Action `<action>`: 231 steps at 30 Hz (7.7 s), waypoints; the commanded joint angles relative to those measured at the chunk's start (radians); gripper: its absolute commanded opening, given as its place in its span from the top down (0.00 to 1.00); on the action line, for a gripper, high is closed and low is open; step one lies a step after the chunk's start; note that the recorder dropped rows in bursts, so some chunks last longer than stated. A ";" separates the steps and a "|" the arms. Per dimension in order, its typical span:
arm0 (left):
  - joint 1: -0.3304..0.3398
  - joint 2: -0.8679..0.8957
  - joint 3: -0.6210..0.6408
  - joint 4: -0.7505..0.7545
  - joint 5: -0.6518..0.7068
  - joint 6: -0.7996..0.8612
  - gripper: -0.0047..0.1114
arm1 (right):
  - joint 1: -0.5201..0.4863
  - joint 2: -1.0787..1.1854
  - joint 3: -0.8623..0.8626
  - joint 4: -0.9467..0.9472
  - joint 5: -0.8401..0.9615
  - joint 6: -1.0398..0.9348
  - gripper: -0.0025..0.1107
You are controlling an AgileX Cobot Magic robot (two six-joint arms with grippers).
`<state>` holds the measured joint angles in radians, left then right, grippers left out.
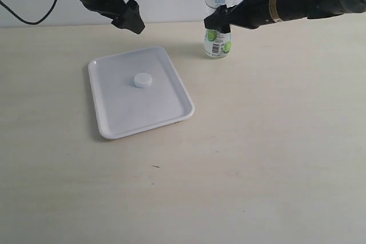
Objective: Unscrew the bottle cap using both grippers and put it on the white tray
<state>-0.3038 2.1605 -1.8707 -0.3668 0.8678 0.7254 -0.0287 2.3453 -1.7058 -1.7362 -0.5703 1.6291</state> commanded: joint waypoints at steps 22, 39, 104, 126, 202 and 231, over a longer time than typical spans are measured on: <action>0.003 -0.011 -0.002 -0.014 -0.017 0.004 0.18 | -0.005 0.027 0.000 0.106 -0.063 -0.059 0.09; 0.003 -0.011 -0.002 -0.014 -0.034 0.007 0.18 | 0.009 0.027 0.000 0.131 -0.059 -0.175 0.10; 0.003 -0.007 -0.002 -0.071 -0.026 0.014 0.18 | 0.088 -0.132 0.303 0.475 0.060 -0.611 0.98; 0.003 -0.007 -0.002 -0.071 -0.018 0.014 0.18 | 0.088 -0.133 0.303 0.391 0.033 -0.594 0.15; 0.289 -0.129 0.152 -0.781 0.353 0.325 0.18 | -0.579 -0.286 0.632 0.148 -0.651 -0.272 0.15; 0.310 -0.169 0.181 -0.842 0.353 0.273 0.91 | -0.576 -0.286 0.611 0.262 -0.651 -0.006 0.98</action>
<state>0.0096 1.9979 -1.6910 -1.1860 1.2138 0.9769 -0.6032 2.0722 -1.0871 -1.4722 -1.2115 1.6383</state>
